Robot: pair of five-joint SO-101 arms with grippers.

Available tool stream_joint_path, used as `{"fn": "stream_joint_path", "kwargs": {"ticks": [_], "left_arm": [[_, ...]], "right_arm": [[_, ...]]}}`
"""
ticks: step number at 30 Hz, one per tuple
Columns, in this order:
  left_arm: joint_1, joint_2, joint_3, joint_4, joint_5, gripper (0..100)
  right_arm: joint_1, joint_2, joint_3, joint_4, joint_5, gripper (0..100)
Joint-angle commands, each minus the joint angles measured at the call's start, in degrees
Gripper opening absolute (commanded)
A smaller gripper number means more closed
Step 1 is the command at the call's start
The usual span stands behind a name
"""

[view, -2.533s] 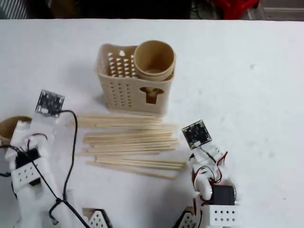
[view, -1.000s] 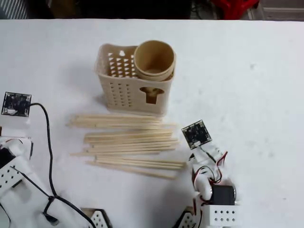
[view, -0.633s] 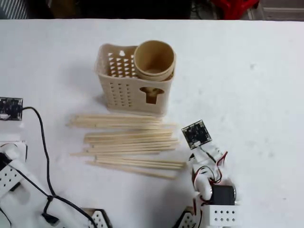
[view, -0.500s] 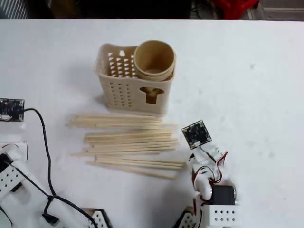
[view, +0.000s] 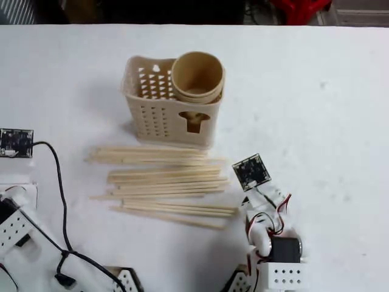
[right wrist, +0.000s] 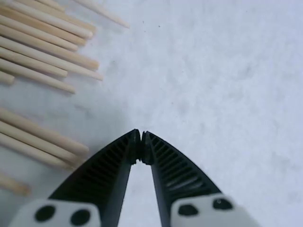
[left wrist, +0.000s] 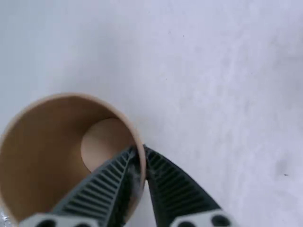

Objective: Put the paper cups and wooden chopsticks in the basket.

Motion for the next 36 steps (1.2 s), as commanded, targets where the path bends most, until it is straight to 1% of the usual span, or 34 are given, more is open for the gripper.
{"fn": "stream_joint_path", "kwargs": {"ticks": [1, 3, 7, 10, 13, 16, 19, 22, 25, 28, 33, 36], "left_arm": [[1.4, -1.2, -11.2, 8.3, 1.0, 2], [3.9, -1.2, -19.2, 16.4, 1.4, 2], [13.5, -1.2, -36.3, 30.0, 9.1, 2], [24.7, -1.1, -49.4, 37.7, 16.4, 2], [39.4, -0.7, -59.7, 43.3, 22.1, 2], [53.6, -0.7, -66.5, 43.4, 28.0, 2], [65.2, -0.6, -69.4, 37.5, 31.8, 2], [72.7, 0.2, -69.1, 29.6, 34.5, 2], [76.9, 5.1, -70.2, 24.4, 36.8, 2], [79.8, 13.5, -73.4, 23.5, 37.8, 2], [82.9, 27.3, -86.3, 28.7, 37.6, 2], [83.0, 33.9, -94.2, 32.5, 37.6, 2]], "right_arm": [[0.3, -0.7, 0.4, 0.5, 0.4, 1.8], [0.3, -0.7, 0.4, 0.5, 0.4, 1.8], [0.2, -0.7, 0.4, 0.5, 0.4, 1.8], [0.2, -0.7, 0.4, 0.5, 0.4, 1.8], [0.3, -0.7, 0.4, 0.5, 0.4, 1.8], [0.2, -0.7, 0.4, 0.5, 0.4, 1.8], [0.1, -0.7, 0.4, 0.5, 0.4, 1.8], [0.1, -0.7, 0.4, 0.5, 0.4, 1.8], [0.0, -0.7, 0.4, 0.5, 0.4, 1.8], [0.0, -0.7, 0.4, 0.5, 0.4, 1.8], [0.0, -0.7, 0.4, 0.4, 0.4, 1.8], [0.0, -0.7, 0.4, 0.4, 0.4, 1.8]]}}
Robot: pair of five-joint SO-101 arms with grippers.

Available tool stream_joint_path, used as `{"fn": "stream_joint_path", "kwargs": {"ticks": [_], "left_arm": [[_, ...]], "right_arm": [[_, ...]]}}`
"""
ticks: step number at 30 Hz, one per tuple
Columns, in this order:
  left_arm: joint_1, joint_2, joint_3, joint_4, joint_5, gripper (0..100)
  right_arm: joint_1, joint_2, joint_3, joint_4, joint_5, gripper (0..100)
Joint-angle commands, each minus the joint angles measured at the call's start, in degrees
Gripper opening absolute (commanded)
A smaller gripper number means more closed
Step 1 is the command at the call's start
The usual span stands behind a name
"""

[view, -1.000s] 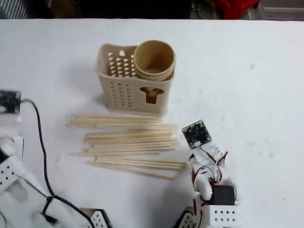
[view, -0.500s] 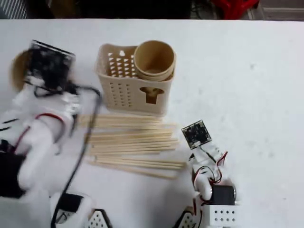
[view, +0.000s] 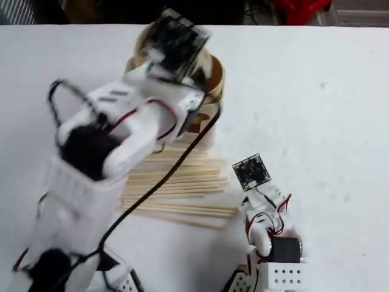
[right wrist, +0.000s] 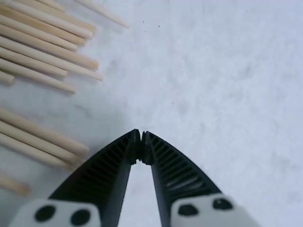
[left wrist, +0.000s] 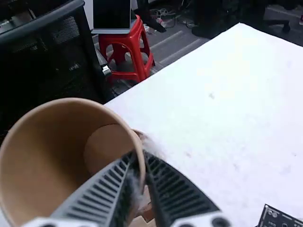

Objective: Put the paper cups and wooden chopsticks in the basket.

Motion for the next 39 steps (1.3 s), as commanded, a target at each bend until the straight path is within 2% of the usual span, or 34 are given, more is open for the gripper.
{"fn": "stream_joint_path", "kwargs": {"ticks": [1, 5, 12, 16, 21, 35, 39], "left_arm": [[1.0, 9.2, -13.6, 5.2, 0.7, 2], [1.0, 15.4, -19.3, 10.3, 0.7, 2], [0.9, 19.6, -20.0, 13.8, 0.5, 3], [0.9, 20.0, -19.3, 14.9, -2.9, 13], [0.9, 19.6, -15.7, 15.2, -7.1, 21], [-4.5, 19.5, -29.3, 12.7, -6.9, 21], [-9.0, 21.1, -25.5, 11.2, -5.6, 21]], "right_arm": [[0.0, -0.7, 0.4, 0.4, 0.4, 1.8], [0.0, -0.7, 0.4, 0.4, 0.4, 1.8], [0.0, -0.7, 0.4, 0.4, 0.4, 1.8], [0.0, -0.7, 0.4, 0.4, 0.4, 1.8], [0.0, -0.7, 0.4, 0.4, 0.4, 1.8], [0.0, -0.7, 0.4, 0.4, 0.4, 1.8], [0.0, -0.7, 0.4, 0.5, 0.4, 1.8]]}}
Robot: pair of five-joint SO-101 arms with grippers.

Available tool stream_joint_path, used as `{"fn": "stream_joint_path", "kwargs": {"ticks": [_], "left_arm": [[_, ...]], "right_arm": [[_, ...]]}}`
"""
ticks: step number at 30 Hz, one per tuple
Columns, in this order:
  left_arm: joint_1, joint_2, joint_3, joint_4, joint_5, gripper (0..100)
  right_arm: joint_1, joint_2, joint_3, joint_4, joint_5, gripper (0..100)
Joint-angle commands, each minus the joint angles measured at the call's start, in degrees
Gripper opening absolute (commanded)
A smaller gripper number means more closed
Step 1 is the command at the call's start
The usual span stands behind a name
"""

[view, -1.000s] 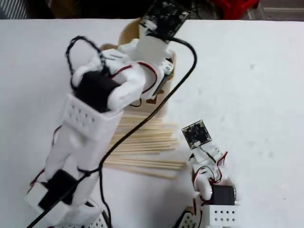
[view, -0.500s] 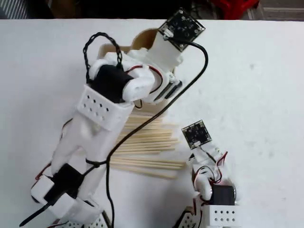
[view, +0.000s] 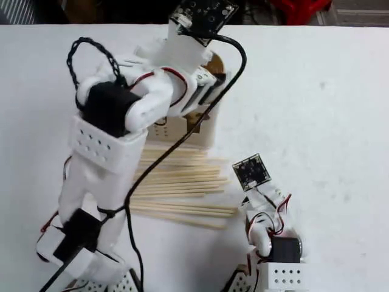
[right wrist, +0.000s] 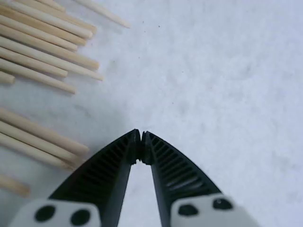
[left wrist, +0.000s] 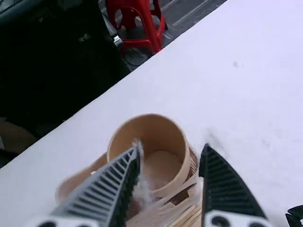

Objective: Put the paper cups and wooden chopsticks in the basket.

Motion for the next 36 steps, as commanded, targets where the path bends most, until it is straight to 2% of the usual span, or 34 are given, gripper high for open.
{"fn": "stream_joint_path", "kwargs": {"ticks": [1, 6, 13, 20, 23, 28, 36], "left_arm": [[-6.4, 1.5, 3.4, -4.3, 2.0, 21], [-11.6, 5.0, 14.9, -12.4, 3.3, 21], [-11.0, 7.4, 27.9, -23.2, 3.3, 21], [-11.0, 8.3, 28.9, -25.2, 3.3, 21], [-10.9, 7.2, 23.4, -22.0, 3.2, 21], [-12.1, 5.4, 8.5, -11.9, 2.5, 21], [-20.2, 5.1, -15.6, 10.3, 4.7, 21]], "right_arm": [[0.0, -0.7, 0.4, 0.5, 0.4, 1.8], [0.0, -0.7, 0.4, 0.5, 0.4, 1.8], [0.0, -0.7, 0.4, 0.5, 0.4, 1.8], [0.0, -0.7, 0.4, 0.5, 0.4, 1.8], [0.0, -0.7, 0.4, 0.5, 0.4, 1.8], [0.0, -0.7, 0.4, 0.5, 0.4, 1.8], [0.2, -0.7, 0.4, 0.2, 0.4, 1.8]]}}
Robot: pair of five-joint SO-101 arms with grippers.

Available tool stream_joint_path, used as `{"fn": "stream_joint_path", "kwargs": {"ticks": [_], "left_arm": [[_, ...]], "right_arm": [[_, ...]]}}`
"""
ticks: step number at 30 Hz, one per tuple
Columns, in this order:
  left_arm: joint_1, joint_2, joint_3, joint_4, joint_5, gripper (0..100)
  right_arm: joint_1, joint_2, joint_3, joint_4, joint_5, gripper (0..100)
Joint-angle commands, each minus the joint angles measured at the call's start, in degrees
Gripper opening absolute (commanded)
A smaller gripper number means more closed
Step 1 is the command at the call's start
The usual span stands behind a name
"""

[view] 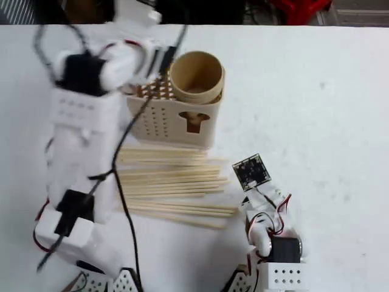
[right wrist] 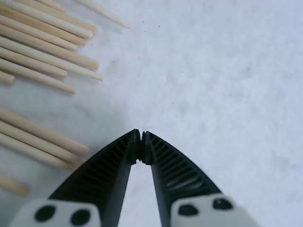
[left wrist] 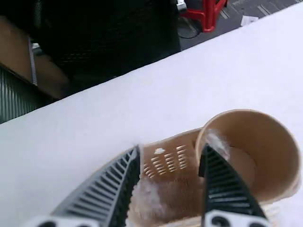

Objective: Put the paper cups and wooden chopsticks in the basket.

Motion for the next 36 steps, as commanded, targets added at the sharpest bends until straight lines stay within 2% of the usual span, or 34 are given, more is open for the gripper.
{"fn": "stream_joint_path", "kwargs": {"ticks": [1, 3, 6, 9, 12, 14, 16, 19, 21, 24, 26, 31, 34, 36], "left_arm": [[-5.8, -3.1, -13.6, 13.8, 0.9, 21], [-10.8, -3.6, -13.0, 14.2, 1.8, 20], [-22.1, -6.2, -7.4, 14.2, 4.0, 15], [-29.8, -10.4, 5.0, 14.2, 1.9, 13], [-33.5, -16.1, 21.5, 12.1, -3.5, 13], [-35.8, -21.0, 33.6, 7.6, -5.2, 13], [-38.5, -26.5, 47.7, -1.1, -5.6, 13], [-41.5, -34.9, 71.1, -17.3, -7.6, 13], [-41.8, -38.8, 85.3, -27.3, -10.1, 13], [-41.8, -41.4, 101.2, -39.4, -11.7, 13], [-41.9, -41.0, 107.5, -45.8, -12.7, 13], [-41.9, -38.9, 115.0, -53.4, -13.6, 13], [-41.9, -37.8, 117.9, -58.2, -13.6, 13], [-41.9, -37.6, 117.9, -58.5, -13.6, 13]], "right_arm": [[0.5, -0.7, 0.4, 0.0, 0.4, 1.8], [0.7, -0.7, 0.4, -0.9, 0.4, 1.8], [3.2, -0.7, -0.1, -2.0, 0.4, 1.8], [5.7, -0.7, -0.8, -2.7, 0.4, 1.8], [6.2, -0.7, -2.3, -2.2, 0.4, 1.8], [7.0, -0.7, -4.5, -1.1, 0.4, 1.9], [9.4, -0.3, -7.6, 0.6, -0.1, 4.3], [10.3, -0.2, -10.6, 3.7, 0.4, 13.2], [8.5, -0.2, -11.6, 4.9, 1.5, 17.3], [5.2, 0.6, -12.5, 5.0, 4.0, 13.9], [2.9, 3.3, -14.2, 4.8, 4.4, 11.2], [-4.8, 19.8, -23.9, 4.1, 5.8, 13.1], [-13.5, 33.9, -30.9, 4.1, 5.9, 13.9], [-20.0, 42.2, -34.5, 3.5, 5.9, 13.8]]}}
